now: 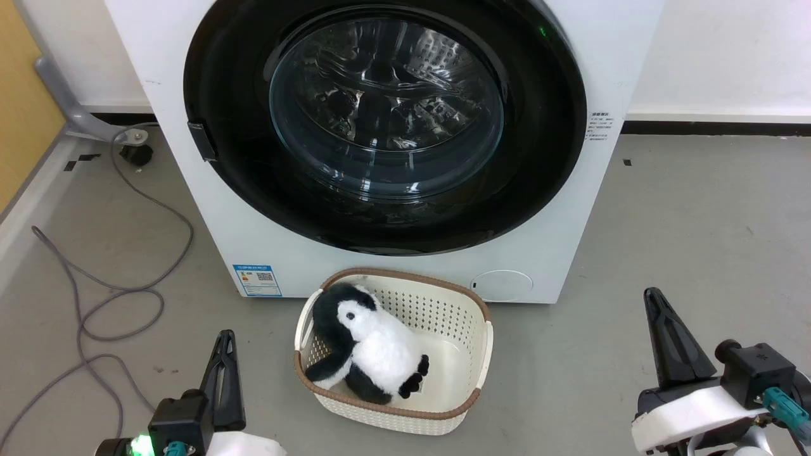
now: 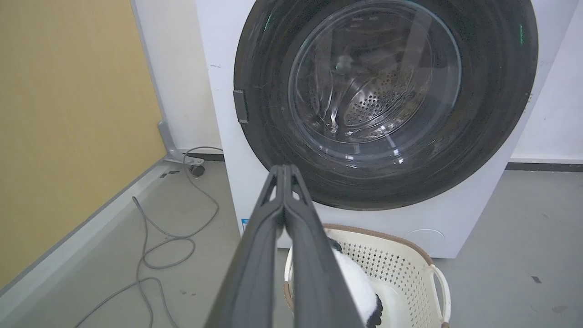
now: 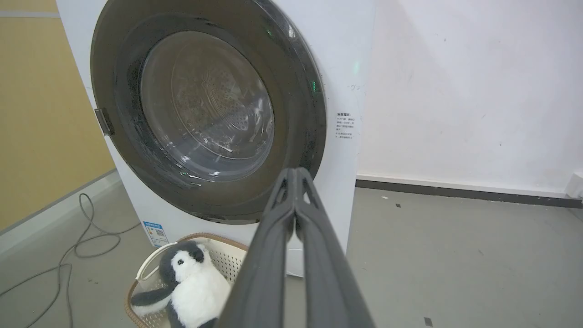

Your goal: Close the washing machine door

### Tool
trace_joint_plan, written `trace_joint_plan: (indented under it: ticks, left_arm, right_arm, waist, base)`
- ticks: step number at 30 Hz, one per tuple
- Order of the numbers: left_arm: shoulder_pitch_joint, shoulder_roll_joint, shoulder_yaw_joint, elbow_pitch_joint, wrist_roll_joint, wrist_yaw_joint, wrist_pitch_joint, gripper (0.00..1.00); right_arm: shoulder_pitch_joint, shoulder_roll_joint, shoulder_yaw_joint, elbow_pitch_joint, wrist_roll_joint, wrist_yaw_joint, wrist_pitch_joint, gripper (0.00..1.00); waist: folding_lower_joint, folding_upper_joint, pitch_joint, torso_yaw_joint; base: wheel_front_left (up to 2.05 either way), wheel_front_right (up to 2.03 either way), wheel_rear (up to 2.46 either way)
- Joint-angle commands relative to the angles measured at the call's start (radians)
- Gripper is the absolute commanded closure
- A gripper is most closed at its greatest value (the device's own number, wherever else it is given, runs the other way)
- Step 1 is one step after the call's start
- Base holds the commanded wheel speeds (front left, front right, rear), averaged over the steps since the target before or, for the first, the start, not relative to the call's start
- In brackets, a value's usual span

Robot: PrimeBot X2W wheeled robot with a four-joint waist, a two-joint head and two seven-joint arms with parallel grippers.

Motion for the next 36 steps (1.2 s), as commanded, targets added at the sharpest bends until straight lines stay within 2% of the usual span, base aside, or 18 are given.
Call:
trace_joint_plan:
  ticks: [1,36]
  left_arm:
    - [-0.015,0.0,0.002,0.002,0.009,-0.006,0.003,1.0]
    - [-0.049,-0.002,0.016,0.006,0.025,-0.057,0.087,1.0]
  right_arm:
    - [0.013,0.004,0.002,-0.007,-0.007,0.0,0.005,1.0]
    - [0.029,0.008,0.017,-0.047,-0.041,-0.001,0.09,1.0]
  waist:
    - [0.0,0.0,0.0,0.0]
    - [0.0,0.0,-0.002,0.001]
  base:
    - [0.0,0.0,0.0]
    - [0.0,0.0,0.0]
